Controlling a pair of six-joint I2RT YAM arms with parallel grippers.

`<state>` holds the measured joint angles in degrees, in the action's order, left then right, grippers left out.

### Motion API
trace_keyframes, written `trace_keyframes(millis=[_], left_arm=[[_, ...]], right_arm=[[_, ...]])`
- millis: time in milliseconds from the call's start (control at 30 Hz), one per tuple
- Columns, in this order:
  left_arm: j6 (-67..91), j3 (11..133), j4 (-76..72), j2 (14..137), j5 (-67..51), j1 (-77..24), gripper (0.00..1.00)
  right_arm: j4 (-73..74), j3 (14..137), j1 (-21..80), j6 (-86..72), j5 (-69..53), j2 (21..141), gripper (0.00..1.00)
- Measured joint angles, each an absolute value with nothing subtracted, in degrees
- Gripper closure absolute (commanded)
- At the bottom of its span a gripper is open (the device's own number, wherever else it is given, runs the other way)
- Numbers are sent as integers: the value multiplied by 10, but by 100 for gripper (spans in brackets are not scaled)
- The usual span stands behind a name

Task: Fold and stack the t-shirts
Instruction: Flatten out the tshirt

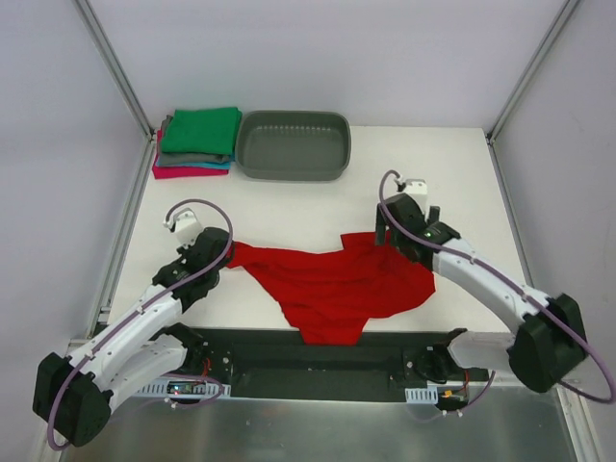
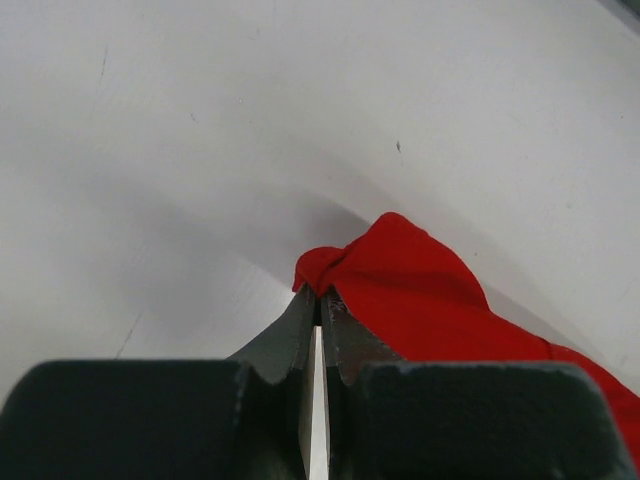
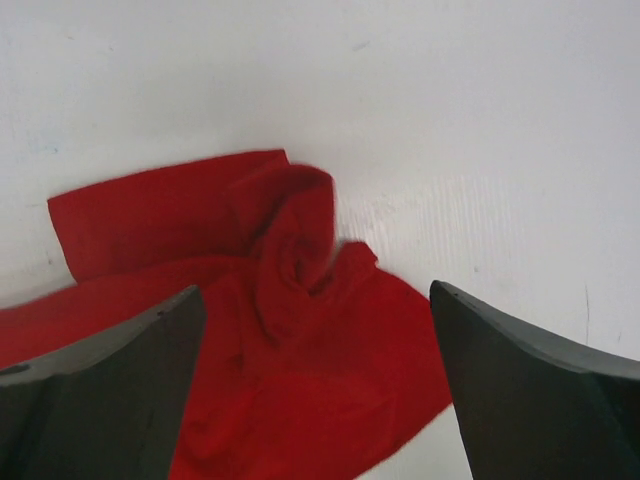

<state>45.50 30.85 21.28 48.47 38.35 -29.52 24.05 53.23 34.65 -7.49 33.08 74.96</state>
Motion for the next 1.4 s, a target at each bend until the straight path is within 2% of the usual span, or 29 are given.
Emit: trace_keyframes(millis=[333,433,500,600,733,867,933,1167,1200,1333,1400], left_arm=[[456,289,213,411,362,-295,100],[455,286,213,400,355,-295,100],[455,282,213,395,349,-295,100],[454,278,213,389,345,-295,100],[454,272,213,379,344,-295,100],[454,272,213,372,343,-295,100],[453,272,213,370,343,-295,100],[452,264,211,371,343,-295,100],[451,263,210,371,343,-295,100],[448,263,207,371,343,-295,100],[445,263,205,371,343,-295,100]], right_arm=[[411,319,346,-291,266,416,4],[435,273,346,-331,244,368,2],[435,260,346,-348,234,364,1],[422,255,346,-359,218,392,6],[385,255,346,-364,210,477,13],[356,258,346,-363,208,563,15],[348,266,346,-359,207,585,20],[292,286,339,-342,216,642,49],[283,290,338,-340,218,650,55],[254,294,335,-336,217,664,97],[242,293,333,-328,213,665,99]])
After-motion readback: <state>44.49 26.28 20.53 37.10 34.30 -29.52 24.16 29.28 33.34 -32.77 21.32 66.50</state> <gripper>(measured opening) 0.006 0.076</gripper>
